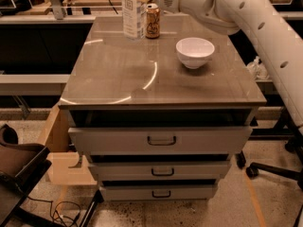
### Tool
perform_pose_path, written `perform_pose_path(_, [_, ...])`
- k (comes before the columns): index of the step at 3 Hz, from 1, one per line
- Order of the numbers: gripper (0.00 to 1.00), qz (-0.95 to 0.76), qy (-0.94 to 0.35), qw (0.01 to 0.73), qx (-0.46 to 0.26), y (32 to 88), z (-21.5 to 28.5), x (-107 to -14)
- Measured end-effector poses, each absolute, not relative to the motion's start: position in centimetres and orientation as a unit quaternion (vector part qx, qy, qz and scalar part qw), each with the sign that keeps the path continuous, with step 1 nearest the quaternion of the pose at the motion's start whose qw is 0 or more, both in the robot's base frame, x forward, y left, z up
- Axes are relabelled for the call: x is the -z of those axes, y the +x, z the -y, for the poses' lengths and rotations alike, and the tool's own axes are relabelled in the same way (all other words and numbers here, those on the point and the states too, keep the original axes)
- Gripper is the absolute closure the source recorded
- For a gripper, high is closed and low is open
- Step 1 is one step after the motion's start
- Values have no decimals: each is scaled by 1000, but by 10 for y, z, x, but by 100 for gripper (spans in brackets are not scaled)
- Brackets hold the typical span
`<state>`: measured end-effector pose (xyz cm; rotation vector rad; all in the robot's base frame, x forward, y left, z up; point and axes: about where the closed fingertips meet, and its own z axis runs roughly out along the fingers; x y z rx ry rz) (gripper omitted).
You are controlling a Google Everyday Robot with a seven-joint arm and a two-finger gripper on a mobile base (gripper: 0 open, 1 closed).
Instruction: Pick blue plastic bottle
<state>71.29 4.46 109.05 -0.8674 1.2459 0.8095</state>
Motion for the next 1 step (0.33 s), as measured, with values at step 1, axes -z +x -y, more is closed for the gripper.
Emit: perform_pose_path(1, [100,-552,-394,639,-363,713,-24,-1102])
